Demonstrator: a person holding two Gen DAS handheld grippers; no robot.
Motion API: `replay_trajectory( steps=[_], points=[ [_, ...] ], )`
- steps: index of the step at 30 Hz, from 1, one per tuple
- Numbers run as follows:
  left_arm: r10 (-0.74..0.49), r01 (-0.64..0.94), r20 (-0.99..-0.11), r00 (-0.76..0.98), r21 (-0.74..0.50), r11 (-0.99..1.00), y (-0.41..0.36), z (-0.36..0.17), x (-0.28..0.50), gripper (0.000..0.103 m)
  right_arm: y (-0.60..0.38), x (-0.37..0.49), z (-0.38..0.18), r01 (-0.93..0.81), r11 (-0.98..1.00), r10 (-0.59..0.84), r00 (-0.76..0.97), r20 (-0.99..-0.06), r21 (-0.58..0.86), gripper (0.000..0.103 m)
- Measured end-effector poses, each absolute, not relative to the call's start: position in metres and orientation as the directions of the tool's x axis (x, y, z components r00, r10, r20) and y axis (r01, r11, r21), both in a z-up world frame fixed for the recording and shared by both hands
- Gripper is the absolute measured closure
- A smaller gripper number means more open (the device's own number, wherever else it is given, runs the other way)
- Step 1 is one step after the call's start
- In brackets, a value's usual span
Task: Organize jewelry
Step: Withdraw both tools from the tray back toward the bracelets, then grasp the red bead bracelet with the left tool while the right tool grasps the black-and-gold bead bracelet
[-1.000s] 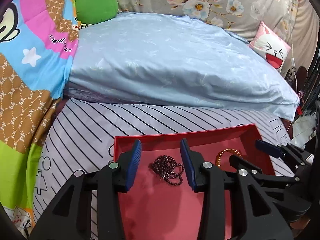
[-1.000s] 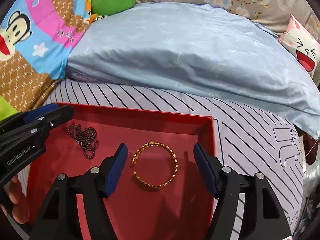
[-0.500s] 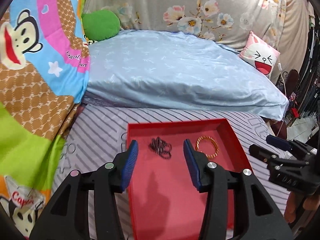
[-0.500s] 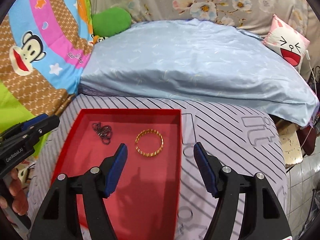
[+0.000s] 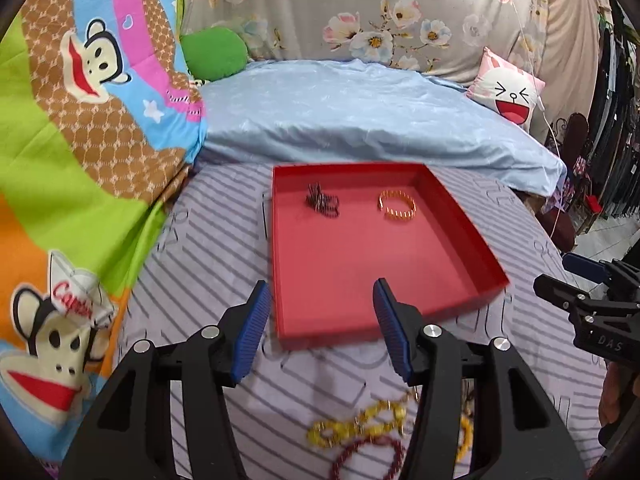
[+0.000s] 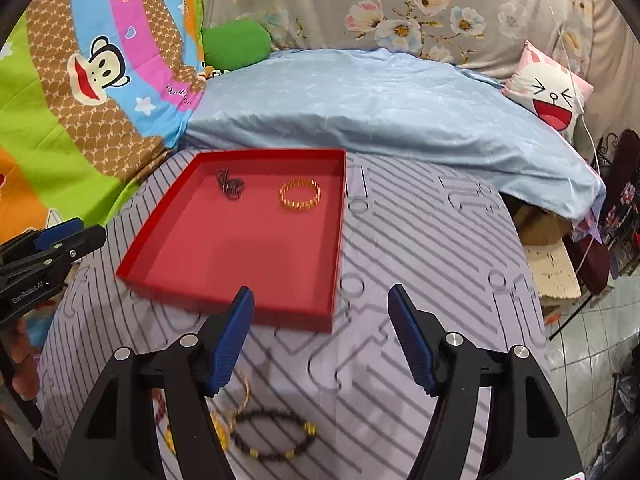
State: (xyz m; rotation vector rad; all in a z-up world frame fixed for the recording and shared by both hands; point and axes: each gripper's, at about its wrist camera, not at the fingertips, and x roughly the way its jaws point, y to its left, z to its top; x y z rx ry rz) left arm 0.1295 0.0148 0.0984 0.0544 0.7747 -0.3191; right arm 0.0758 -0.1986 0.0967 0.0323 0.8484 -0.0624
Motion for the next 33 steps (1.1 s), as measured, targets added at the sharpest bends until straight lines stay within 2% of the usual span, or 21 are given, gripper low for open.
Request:
replay_trajectory(
  steps=[14,33],
  points=[
    [-0.195,0.239,-0.75,0.632,-0.05,0.97,0.02,0.029,0.06,0.052,-0.186,-0.001,0.035,0.133,0.991,-0.105,0.611,-0.785,-0.029,0.037],
    [-0.18,0.227,-0.78,0.599,-0.05,0.973,0.018,-0.005,0.045,0.053,-0.183,-0.004,0.013,0.172,0.985,-0.087,0.595,-0.799,0.022,0.037]
  ],
)
